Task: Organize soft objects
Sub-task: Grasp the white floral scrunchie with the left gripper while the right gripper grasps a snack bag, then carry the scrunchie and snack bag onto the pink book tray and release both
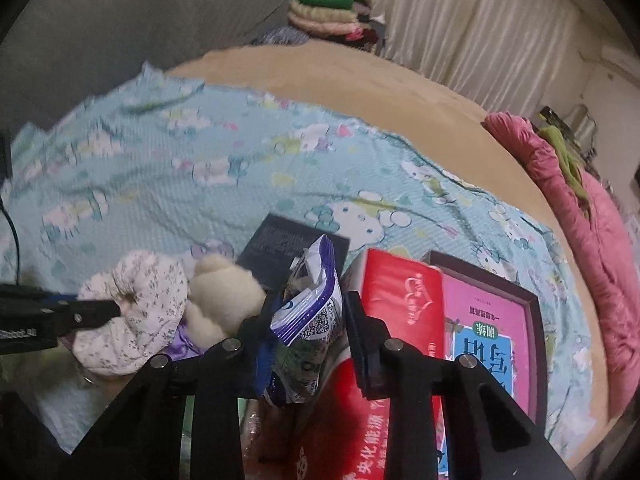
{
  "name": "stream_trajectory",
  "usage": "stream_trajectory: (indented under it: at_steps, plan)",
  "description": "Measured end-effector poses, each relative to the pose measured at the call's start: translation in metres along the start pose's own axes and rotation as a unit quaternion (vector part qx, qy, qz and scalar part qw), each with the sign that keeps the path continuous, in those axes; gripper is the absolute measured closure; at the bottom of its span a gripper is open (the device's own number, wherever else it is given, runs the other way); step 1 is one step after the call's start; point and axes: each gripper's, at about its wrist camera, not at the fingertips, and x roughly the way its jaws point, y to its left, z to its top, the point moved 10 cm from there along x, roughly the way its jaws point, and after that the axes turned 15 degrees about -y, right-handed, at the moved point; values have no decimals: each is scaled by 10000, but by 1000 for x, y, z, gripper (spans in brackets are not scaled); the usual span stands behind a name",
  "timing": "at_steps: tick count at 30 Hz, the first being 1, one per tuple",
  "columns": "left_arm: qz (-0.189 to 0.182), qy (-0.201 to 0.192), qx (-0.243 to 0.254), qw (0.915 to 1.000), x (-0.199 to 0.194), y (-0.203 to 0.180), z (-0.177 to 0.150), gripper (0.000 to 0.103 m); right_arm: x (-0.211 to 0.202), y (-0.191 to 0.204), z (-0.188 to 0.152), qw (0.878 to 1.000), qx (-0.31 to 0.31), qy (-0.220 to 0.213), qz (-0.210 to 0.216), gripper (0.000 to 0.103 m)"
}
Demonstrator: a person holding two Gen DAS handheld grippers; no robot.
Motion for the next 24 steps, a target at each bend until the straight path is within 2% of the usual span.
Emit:
stream_trajectory:
  at_steps: [8,14,24]
  plan:
    - [17,-475,293,9984,-42,-21,20,90,-41,-16,23,9950,855,-419,310,71]
    - [-128,-713,556,9958,-69,-52,27,90,-73,-26,26,9903,1218,-491,463,71]
    - [-243,-824,1249,9884,-89,-122,9,90,-126,-69,17,9877,1392,-701,114,71]
